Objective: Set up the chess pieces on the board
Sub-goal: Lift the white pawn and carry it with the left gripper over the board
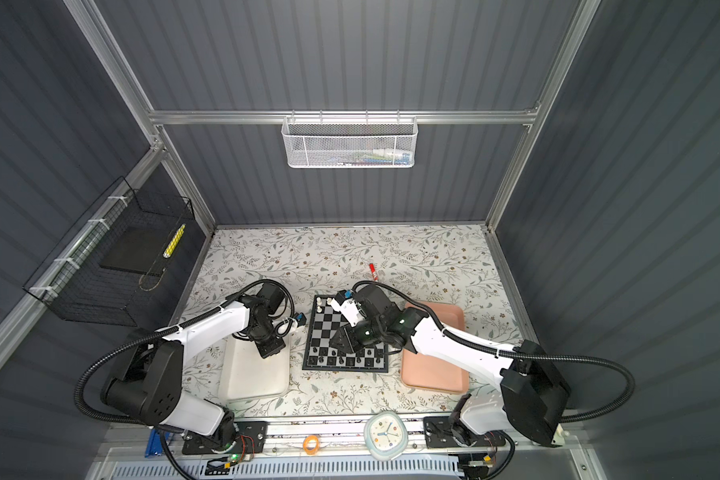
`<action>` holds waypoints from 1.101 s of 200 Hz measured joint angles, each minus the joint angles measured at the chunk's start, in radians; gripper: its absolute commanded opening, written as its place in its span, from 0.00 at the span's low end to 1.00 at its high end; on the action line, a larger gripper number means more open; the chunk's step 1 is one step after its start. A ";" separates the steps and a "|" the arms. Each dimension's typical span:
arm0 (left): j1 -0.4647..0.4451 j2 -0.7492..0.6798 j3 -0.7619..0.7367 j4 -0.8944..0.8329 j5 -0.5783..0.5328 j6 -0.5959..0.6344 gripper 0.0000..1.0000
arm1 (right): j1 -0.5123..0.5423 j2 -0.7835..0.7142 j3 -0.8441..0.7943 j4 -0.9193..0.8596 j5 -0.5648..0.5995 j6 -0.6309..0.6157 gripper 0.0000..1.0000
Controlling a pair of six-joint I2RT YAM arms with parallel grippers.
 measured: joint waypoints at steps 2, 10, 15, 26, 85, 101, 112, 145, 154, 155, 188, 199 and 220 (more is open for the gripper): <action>0.000 0.000 0.000 0.000 0.000 0.000 0.07 | 0.000 0.000 0.000 0.000 0.000 0.000 0.25; 0.000 0.000 0.000 -0.001 -0.003 0.000 0.07 | 0.000 0.000 0.000 0.000 0.000 0.000 0.25; 0.000 0.000 0.001 -0.002 -0.004 0.000 0.07 | 0.000 0.000 0.000 0.000 0.000 0.000 0.25; 0.000 0.000 0.005 -0.006 -0.009 -0.001 0.07 | 0.000 0.000 0.000 0.000 0.000 0.000 0.25; 0.000 0.000 0.061 -0.035 -0.018 -0.002 0.07 | 0.000 0.000 -0.001 0.000 0.000 0.000 0.25; 0.000 0.000 0.077 -0.043 -0.019 -0.002 0.08 | 0.000 0.000 -0.001 0.000 0.000 0.000 0.25; 0.000 0.000 0.089 -0.049 -0.021 -0.002 0.08 | 0.000 0.000 -0.001 0.000 0.000 0.000 0.25; -0.001 0.000 0.117 -0.057 -0.025 -0.002 0.09 | 0.000 0.000 -0.001 0.000 0.000 0.000 0.25; -0.003 0.000 0.124 -0.059 -0.026 -0.002 0.09 | 0.000 0.000 -0.001 0.000 0.000 -0.001 0.25; -0.003 0.000 0.124 -0.059 -0.026 -0.002 0.09 | 0.000 0.000 -0.001 0.000 0.000 0.000 0.25; -0.013 0.000 0.157 -0.081 -0.028 -0.005 0.09 | 0.000 0.003 -0.001 0.000 0.000 -0.003 0.25; -0.017 0.000 0.172 -0.084 -0.029 -0.006 0.09 | 0.000 0.006 -0.001 0.000 0.000 -0.004 0.25; -0.025 0.002 0.204 -0.090 -0.029 -0.010 0.09 | 0.000 0.011 -0.001 0.000 0.000 -0.005 0.25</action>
